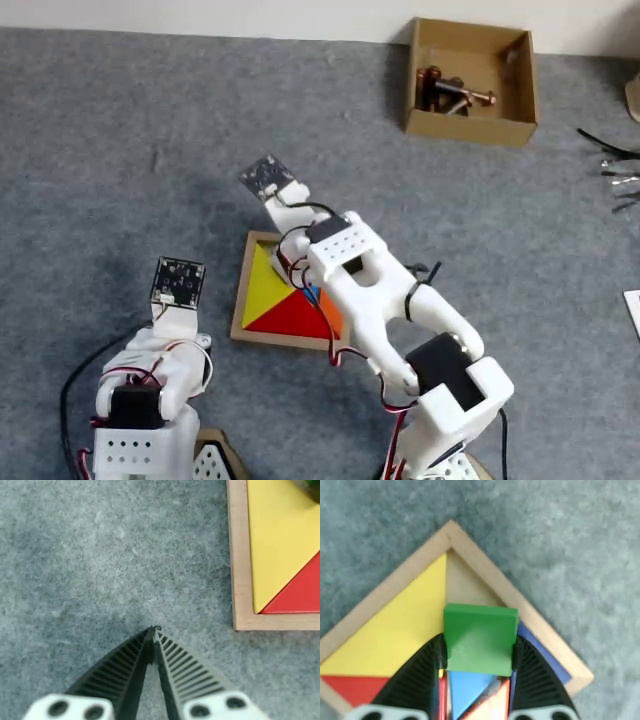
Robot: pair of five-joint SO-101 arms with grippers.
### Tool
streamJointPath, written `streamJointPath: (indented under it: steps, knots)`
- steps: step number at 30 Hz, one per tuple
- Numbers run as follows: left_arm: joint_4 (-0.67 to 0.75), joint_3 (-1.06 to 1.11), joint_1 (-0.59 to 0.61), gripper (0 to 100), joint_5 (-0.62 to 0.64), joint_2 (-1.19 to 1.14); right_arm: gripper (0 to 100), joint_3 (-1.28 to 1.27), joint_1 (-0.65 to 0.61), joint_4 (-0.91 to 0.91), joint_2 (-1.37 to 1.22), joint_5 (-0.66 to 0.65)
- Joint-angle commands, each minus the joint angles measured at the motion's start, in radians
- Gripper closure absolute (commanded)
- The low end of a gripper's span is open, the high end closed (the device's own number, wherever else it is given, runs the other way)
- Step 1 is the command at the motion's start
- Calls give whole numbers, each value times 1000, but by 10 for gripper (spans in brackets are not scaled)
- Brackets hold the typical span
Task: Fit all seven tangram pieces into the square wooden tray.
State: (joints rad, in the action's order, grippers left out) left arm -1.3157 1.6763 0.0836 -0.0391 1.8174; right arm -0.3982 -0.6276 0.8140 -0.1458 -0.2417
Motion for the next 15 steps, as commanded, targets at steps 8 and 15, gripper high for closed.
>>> streamJointPath:
  steps: [8, 15]
  knots:
    - [-5, 19, 8, 995, -5, 5, 993, 7, -7, 117, 8, 8]
    - [-5, 19, 8, 995, -5, 5, 988, 7, -7, 114, 8, 5]
